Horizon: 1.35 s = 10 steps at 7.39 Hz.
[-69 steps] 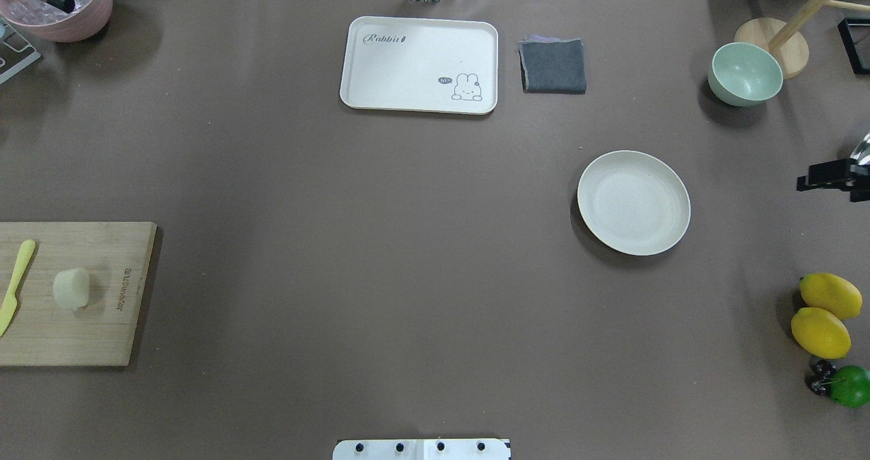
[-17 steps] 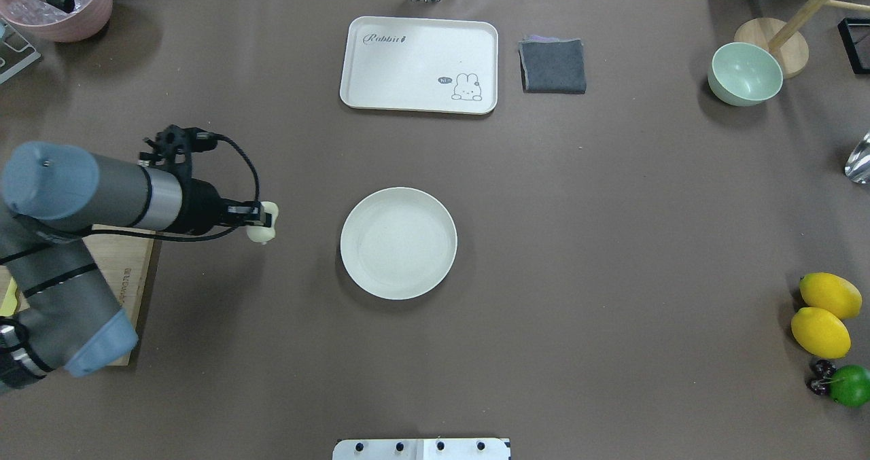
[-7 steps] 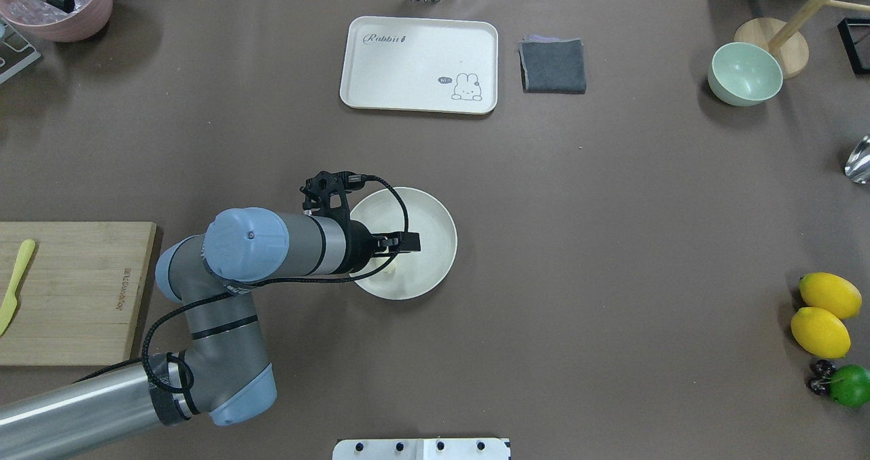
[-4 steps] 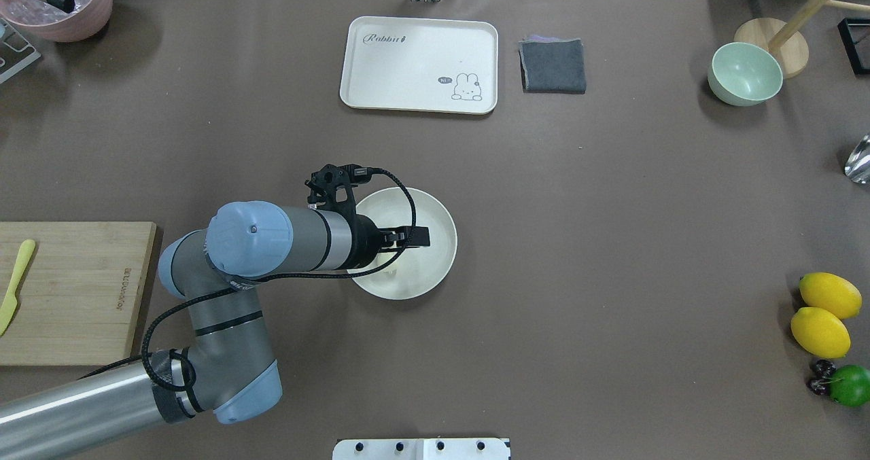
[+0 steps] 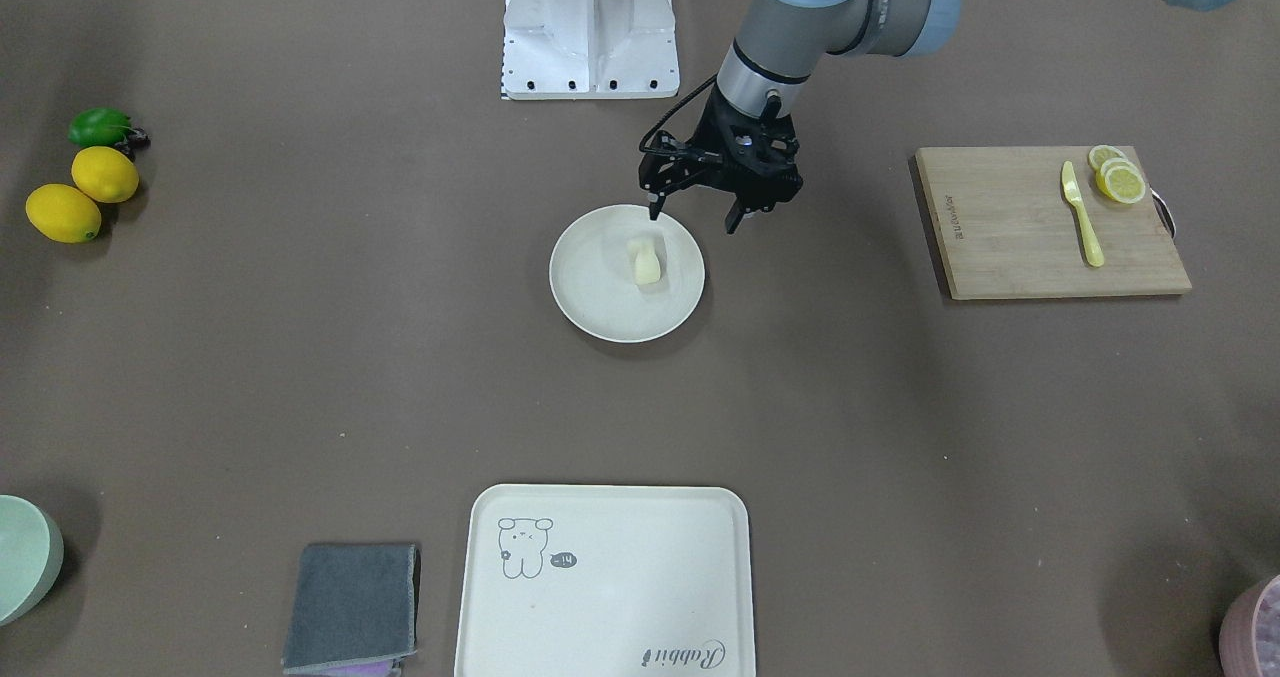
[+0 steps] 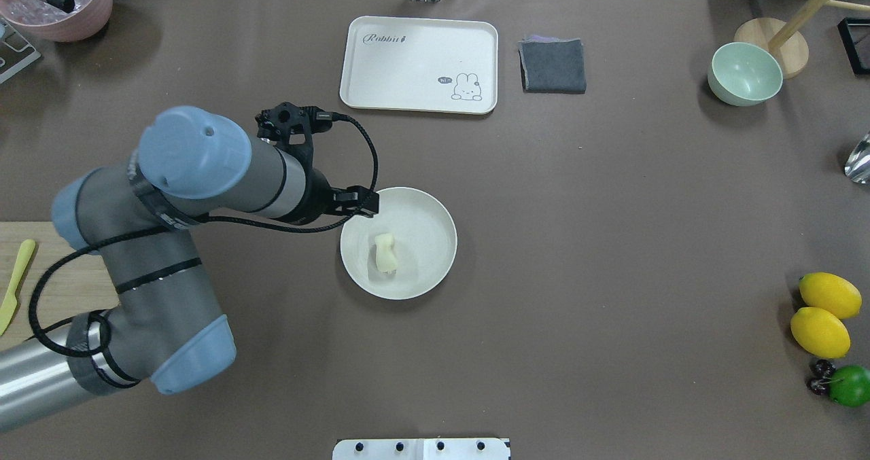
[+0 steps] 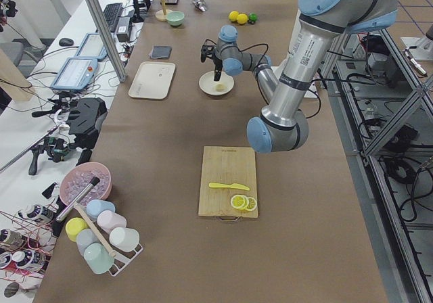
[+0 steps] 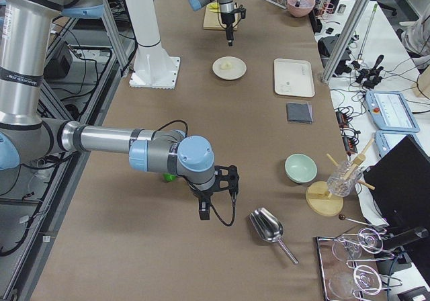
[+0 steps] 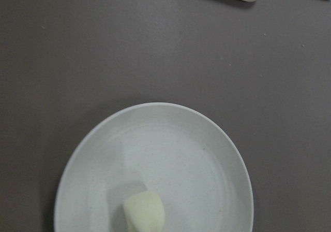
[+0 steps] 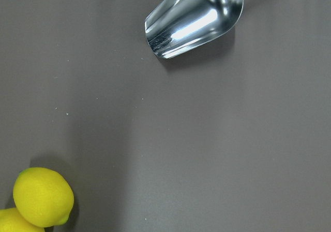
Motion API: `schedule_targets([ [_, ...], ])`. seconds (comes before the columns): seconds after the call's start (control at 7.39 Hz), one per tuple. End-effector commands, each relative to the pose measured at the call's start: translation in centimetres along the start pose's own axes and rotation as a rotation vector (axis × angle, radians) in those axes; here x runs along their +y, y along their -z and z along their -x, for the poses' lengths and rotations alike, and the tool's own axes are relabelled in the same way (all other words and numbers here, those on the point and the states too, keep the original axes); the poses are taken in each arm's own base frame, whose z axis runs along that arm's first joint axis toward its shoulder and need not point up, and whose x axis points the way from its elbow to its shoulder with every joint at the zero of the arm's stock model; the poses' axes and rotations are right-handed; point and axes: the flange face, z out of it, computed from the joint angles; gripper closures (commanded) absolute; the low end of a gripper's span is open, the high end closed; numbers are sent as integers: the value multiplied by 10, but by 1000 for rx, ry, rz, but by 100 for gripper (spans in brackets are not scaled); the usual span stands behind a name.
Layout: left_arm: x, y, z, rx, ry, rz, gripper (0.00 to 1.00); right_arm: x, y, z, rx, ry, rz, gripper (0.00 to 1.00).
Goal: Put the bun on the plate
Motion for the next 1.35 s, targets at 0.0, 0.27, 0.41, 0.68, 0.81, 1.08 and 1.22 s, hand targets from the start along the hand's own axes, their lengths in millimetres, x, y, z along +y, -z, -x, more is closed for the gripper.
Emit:
schedule_targets([
  [0.0,-48,75,72,-239,-161,30,3,4,-5,-5,8,-10,12,0],
  [0.27,-99,137,190,-300,-268,111,3,6,-10,-10,1,-21,22,0],
  [0.41,-122,165,264,-263,-307,159,3,6,-11,-11,3,-22,23,0],
  [0.68,-133,197,407,-234,-384,222,3,6,-11,-11,3,-22,23,0],
  [0.81,-135,216,467,-250,-383,225,3,6,-11,-10,0,-22,23,0],
  [1.08,-101,227,548,-257,-324,261,3,7,-11,-11,3,-23,24,0],
  [1.22,-73,219,583,-253,-290,306,3,7,-14,-13,2,-28,28,0],
])
